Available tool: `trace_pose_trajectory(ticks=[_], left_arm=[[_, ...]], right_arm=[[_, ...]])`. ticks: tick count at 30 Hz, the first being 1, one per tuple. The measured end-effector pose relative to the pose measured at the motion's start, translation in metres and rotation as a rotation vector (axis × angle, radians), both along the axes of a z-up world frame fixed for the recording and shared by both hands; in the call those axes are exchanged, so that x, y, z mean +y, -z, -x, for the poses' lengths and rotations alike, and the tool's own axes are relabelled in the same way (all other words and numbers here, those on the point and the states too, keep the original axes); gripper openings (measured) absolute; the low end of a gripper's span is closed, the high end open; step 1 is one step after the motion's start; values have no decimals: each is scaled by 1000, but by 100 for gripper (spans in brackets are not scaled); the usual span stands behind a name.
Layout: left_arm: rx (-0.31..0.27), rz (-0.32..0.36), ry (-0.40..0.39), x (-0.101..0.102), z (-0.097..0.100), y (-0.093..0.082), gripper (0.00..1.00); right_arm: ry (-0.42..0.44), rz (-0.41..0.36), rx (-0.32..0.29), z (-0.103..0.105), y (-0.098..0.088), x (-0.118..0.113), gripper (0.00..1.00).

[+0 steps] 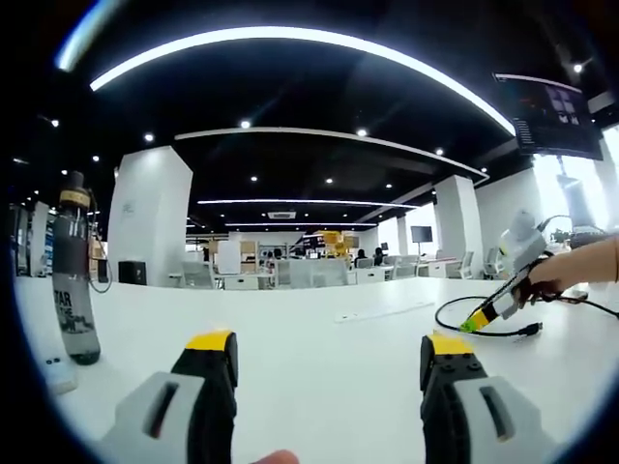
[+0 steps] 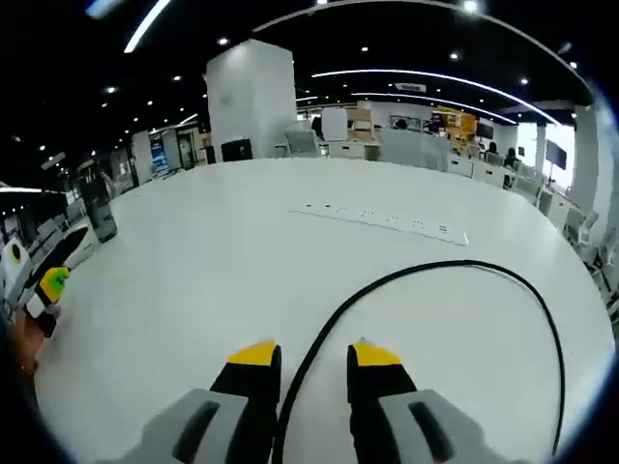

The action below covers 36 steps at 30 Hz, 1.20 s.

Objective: Find the data cable on the table. Grasp the USB connector end of the cable and insert it into the USB port on the table

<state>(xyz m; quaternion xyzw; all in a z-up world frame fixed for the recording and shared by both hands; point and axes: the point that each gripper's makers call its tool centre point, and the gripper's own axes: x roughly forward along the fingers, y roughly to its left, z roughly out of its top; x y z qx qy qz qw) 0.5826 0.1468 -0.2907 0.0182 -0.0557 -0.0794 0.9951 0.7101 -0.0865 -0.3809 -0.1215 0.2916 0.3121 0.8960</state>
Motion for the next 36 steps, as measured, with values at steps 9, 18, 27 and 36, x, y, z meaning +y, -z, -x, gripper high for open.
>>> trace_pose_trajectory(ticks=[9,18,27,36], left_arm=[[-7,22,5,0,1,-2,77],[-3,22,15,-3,1,-2,77],[4,2,21,-6,0,0,77],[27,-35,54,-18,-3,6,78]], right_arm=[[20,-23,21,-4,3,7,17],[64,-50,41,-4,4,7,7],[107,-85,65,-3,5,8,5],[139,-221,48,-1,-13,10,5]])
